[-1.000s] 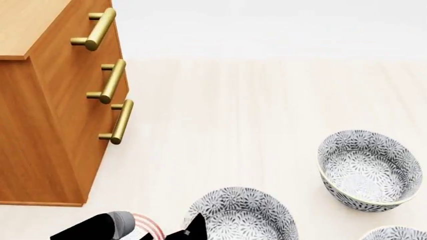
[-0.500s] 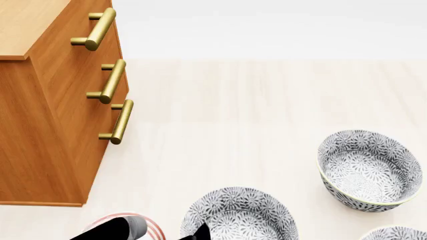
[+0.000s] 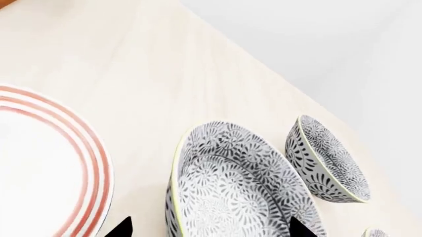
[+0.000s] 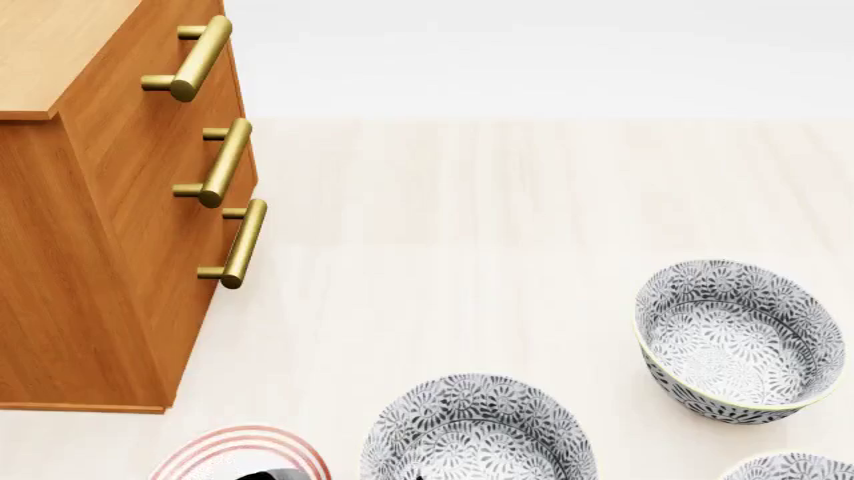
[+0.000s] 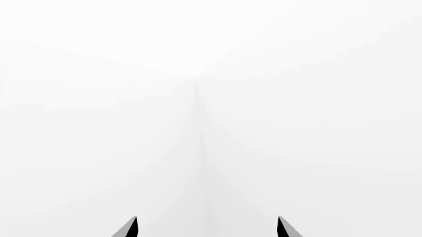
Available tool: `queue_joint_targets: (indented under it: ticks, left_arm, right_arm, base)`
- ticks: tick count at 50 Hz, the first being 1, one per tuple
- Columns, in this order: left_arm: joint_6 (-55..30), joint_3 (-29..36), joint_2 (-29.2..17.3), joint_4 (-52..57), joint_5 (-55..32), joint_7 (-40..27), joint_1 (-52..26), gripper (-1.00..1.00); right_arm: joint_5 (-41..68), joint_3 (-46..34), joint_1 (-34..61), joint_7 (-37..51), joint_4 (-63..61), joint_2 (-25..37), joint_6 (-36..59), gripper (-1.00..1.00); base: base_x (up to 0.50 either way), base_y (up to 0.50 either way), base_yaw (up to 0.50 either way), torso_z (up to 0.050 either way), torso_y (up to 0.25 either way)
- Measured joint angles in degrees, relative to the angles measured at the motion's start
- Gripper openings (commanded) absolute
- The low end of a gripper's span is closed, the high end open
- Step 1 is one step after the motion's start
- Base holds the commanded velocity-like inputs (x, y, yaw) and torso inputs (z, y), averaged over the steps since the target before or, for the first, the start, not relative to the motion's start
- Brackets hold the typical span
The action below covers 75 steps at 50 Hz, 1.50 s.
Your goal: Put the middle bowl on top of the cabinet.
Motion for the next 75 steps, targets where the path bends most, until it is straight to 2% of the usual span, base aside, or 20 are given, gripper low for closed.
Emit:
queue_joint_targets:
  ticks: [18, 45, 46, 62, 75]
  left_arm:
    - [1.74, 2.24, -0.14, -3.01, 0.30, 1.53, -0.69, 1.00]
    - [2.77, 4.30, 0.89, -14.05, -0.02, 5.34, -7.14, 1.00]
    - [2.87, 4.35, 0.92, -14.39, -0.13, 5.54, -7.23, -1.00]
    - [6.58, 4.00, 0.94, -17.13, -3.15, 10.40, -6.68, -1.00]
    - [12.22, 4.26, -0.17, -15.03, 0.42, 11.39, -5.73, -1.00]
  right_arm:
    - [1.08, 1.27, -0.72, -1.98, -1.07, -1.79, -0.64, 1.00]
    - [1.31, 1.42, -0.87, -2.25, -0.78, -2.12, -1.43, 1.00]
    - [1.32, 1.42, -0.87, -2.27, -0.74, -2.14, -1.48, 1.00]
    - [1.63, 1.70, -1.05, -2.76, -0.65, -2.41, -2.05, 1.00]
    - [1.85, 1.88, -1.10, -3.16, -0.91, -2.51, -2.17, 1.00]
  base:
    - [0.00, 0.00, 0.00, 0.000, 0.000]
    - [0.00, 0.00, 0.00, 0.000, 0.000]
    - [0.00, 0.00, 0.00, 0.000, 0.000]
    - [0.00, 0.00, 0.00, 0.001, 0.007]
    - [0.00, 0.00, 0.00, 0.035, 0.238]
